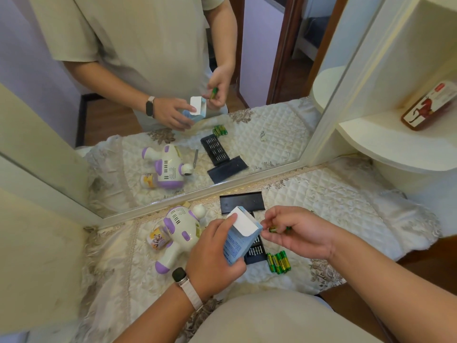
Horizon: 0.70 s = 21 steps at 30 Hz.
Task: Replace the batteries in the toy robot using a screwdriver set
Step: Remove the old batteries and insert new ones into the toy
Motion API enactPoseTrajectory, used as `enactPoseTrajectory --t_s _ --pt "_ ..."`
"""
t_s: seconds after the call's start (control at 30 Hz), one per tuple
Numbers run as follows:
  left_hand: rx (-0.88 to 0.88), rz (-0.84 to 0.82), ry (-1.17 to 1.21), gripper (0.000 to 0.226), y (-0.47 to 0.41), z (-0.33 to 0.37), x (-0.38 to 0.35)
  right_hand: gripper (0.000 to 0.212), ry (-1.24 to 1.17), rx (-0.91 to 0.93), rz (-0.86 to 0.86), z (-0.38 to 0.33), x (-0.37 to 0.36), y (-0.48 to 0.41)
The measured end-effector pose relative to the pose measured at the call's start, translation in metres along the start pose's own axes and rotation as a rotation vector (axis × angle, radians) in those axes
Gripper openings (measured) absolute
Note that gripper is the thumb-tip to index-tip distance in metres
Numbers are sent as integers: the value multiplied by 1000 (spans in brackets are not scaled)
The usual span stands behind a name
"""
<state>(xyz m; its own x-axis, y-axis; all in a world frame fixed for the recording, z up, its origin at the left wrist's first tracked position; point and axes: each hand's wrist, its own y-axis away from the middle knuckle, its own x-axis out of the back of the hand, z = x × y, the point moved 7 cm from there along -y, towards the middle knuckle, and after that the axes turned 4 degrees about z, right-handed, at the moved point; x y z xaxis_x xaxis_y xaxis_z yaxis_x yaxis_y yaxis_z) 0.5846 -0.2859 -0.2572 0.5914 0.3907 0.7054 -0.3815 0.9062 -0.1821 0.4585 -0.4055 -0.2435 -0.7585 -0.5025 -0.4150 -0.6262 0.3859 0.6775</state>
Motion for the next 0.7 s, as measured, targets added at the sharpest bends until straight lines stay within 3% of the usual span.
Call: enactPoseTrajectory --t_s 0.13,0.3,0.5,0.7 --pt "50 27 47 82 0 -5 5 43 -13 52 72 -2 6 -1" --pt "33 29 31 82 3 -7 6 17 253 61 169 -3 7 3" --pt "10 6 13 85 5 -4 3 14 694 183 201 -15 -2 8" --pt "-18 -26 5 86 5 3 2 13 687 318 262 -24 -4 4"
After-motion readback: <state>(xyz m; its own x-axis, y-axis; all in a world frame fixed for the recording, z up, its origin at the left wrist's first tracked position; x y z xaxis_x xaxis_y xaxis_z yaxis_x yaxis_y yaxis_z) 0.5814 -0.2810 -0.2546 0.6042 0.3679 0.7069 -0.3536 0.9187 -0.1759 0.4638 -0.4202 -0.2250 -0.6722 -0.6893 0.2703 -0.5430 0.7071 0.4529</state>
